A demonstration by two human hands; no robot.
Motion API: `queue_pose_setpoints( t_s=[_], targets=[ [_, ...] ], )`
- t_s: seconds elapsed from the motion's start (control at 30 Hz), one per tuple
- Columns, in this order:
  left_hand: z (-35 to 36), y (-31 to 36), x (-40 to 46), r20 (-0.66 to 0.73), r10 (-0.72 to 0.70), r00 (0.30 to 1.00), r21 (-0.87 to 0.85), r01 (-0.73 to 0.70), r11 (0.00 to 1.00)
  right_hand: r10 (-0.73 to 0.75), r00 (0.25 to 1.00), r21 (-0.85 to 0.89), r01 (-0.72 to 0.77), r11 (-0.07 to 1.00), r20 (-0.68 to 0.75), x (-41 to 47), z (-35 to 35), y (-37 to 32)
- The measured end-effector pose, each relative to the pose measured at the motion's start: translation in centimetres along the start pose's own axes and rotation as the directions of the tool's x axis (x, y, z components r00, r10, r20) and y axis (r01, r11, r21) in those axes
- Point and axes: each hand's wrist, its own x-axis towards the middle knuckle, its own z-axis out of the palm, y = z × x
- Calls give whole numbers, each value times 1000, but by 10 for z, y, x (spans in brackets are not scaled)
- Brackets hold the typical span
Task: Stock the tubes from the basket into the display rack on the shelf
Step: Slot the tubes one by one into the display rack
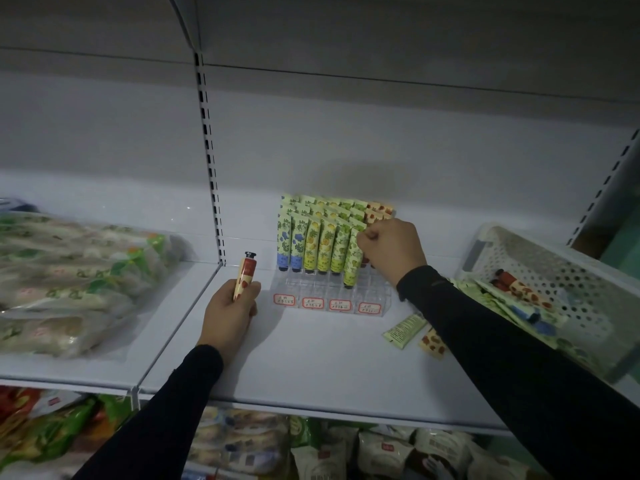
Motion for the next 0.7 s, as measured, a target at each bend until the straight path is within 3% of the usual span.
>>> queue_pose_setpoints(
  t_s=[0.7],
  targets=[
    [0,3,-3,-2,8,1000,2,-8,1000,17,996,-49,-13,999,90,4,-2,-4]
  ],
)
